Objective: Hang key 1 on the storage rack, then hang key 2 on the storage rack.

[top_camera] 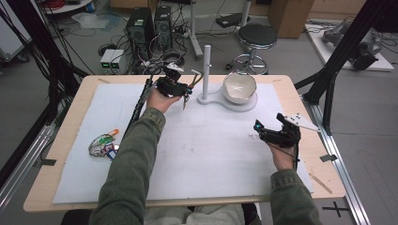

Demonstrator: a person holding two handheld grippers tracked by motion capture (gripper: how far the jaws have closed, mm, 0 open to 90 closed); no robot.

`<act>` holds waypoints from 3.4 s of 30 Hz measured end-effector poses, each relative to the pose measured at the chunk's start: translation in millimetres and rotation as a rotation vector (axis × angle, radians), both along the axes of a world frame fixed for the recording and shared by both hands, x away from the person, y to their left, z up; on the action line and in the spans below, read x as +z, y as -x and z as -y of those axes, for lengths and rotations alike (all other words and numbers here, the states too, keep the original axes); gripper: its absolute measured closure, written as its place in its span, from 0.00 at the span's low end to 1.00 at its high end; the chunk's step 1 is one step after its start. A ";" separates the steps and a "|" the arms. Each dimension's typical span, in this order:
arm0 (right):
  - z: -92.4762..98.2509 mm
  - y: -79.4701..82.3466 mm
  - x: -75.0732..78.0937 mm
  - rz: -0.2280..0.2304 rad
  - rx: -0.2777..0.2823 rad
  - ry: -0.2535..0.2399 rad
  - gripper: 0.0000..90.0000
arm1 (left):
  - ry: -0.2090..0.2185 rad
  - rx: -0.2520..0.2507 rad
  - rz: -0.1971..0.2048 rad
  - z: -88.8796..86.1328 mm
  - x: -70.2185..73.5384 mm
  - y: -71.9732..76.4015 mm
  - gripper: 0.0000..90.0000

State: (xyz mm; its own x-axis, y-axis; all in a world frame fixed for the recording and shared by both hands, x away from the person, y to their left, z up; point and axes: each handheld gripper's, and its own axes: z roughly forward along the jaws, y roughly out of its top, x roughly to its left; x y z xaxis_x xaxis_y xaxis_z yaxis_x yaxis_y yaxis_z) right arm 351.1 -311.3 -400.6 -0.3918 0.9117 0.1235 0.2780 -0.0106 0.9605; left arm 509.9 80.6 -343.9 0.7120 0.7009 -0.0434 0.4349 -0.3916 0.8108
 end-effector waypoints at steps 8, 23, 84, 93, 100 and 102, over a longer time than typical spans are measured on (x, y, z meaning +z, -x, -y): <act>0.2 -0.1 -0.4 -0.005 0.001 0.001 0.01 | 0.024 -0.011 -0.030 -0.2 -1.4 -0.3 0.74; 0.1 0.0 -0.6 -0.010 0.002 -0.001 0.01 | 0.081 0.038 0.015 -13.2 2.6 6.8 0.32; -3.0 -0.5 -1.5 -0.014 0.009 0.007 0.01 | 0.043 0.183 0.023 -97.2 12.5 80.8 0.02; -3.9 -0.7 -1.7 -0.015 0.013 0.013 0.01 | 0.038 0.223 0.028 -118.4 9.2 98.1 0.02; -4.6 -0.8 -2.0 -0.015 0.017 0.021 0.01 | 0.039 0.251 0.014 -135.0 1.2 110.8 0.02; -4.9 -0.2 -1.6 -0.016 0.014 0.019 0.01 | 0.042 0.262 0.011 -139.0 -1.5 116.1 0.02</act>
